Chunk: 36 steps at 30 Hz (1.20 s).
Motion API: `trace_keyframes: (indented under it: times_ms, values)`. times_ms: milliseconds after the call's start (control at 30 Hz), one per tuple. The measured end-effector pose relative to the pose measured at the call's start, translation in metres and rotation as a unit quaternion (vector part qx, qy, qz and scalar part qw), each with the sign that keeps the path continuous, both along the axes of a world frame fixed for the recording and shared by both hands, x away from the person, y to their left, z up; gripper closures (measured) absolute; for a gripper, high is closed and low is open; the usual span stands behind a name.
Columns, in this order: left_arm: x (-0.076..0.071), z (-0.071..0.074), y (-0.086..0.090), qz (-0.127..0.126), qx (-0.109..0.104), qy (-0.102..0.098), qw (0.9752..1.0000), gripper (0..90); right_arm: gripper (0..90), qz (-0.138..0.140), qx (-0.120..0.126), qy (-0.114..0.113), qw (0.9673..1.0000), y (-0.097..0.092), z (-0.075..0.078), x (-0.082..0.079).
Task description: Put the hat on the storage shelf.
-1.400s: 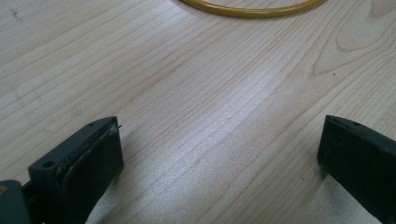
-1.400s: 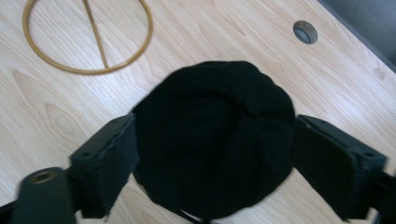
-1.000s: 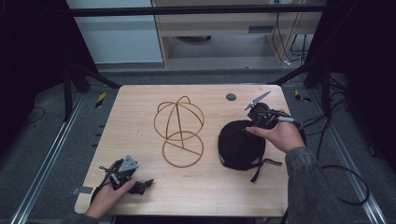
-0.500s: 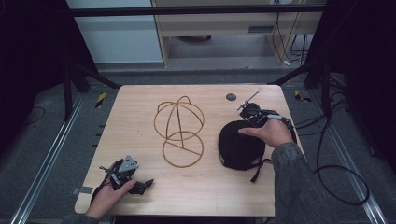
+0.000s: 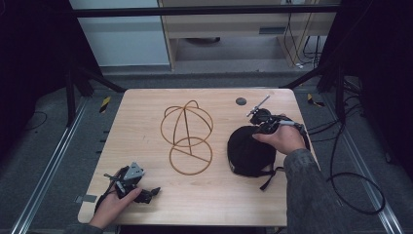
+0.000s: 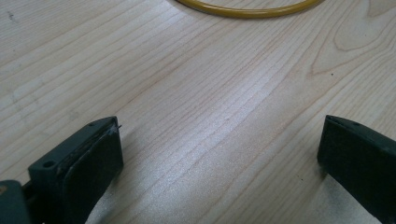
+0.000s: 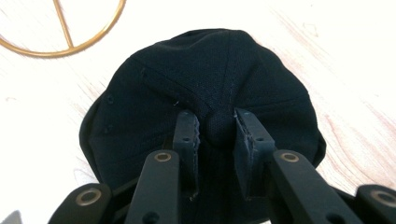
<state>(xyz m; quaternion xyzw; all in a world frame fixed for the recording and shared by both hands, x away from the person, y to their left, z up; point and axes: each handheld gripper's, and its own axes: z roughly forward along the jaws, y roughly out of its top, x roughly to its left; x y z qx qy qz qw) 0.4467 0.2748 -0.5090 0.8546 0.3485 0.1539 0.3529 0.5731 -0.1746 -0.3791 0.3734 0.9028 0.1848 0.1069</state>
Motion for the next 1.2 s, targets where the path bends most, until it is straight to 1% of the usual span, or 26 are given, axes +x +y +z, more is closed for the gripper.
trace_keyframes:
  times_ms: [267,467,533,700,800,967,1200]
  values:
    - [0.0,0.0,-0.001,0.003,-0.001,0.0,1.0,0.0,72.7,0.0,0.03,-0.039,0.9988,-0.01,0.019,-0.017]
    - [0.0,0.0,0.0,0.0,0.001,0.001,1.0,0.0,72.9,0.002,0.059,-0.067,0.9961,-0.021,0.032,-0.031]
    - [0.0,0.0,0.0,0.0,0.001,0.001,1.0,0.0,73.0,0.0,0.062,-0.074,0.9954,-0.024,0.035,-0.035]
    - [0.001,0.0,0.0,-0.003,0.001,0.001,1.0,0.0,73.1,-0.005,0.08,-0.093,0.9925,-0.032,0.043,-0.044]
    - [0.003,0.0,0.001,-0.004,0.002,0.001,1.0,0.0,73.2,-0.005,0.082,-0.107,0.9908,-0.033,0.047,-0.049]
    - [0.003,0.0,0.001,-0.003,0.002,0.0,1.0,0.0,73.2,-0.005,0.091,-0.115,0.9892,-0.031,0.054,-0.054]
    - [0.003,0.0,0.001,-0.003,0.002,0.0,1.0,0.0,73.2,0.004,0.105,-0.133,0.9855,-0.03,0.066,-0.063]
